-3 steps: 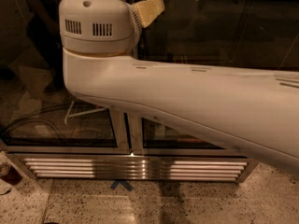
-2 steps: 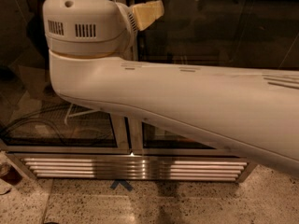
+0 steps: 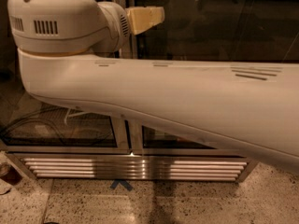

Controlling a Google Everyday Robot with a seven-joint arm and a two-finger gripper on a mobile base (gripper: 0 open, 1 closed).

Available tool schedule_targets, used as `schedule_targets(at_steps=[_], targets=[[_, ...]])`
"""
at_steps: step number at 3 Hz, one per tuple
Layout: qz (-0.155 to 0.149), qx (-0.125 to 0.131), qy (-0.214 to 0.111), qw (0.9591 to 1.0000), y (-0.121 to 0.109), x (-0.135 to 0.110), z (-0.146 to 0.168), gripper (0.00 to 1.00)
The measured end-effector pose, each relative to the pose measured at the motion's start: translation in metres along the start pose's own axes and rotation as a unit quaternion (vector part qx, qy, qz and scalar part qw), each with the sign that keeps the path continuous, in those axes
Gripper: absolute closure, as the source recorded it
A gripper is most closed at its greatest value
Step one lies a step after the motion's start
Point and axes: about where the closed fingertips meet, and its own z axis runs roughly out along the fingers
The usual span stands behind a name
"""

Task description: Place 7up can into top drawer

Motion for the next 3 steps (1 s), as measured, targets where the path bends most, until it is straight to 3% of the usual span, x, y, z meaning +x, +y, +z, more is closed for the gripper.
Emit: schedule_targets(at_steps=[1, 3], targets=[[0.019, 0.007, 0.022, 0.9995, -0.0024, 0.0076, -0.0009, 0.0], [0.019, 0.015, 0.037, 0.999, -0.0053, 0.0058, -0.0036, 0.0]])
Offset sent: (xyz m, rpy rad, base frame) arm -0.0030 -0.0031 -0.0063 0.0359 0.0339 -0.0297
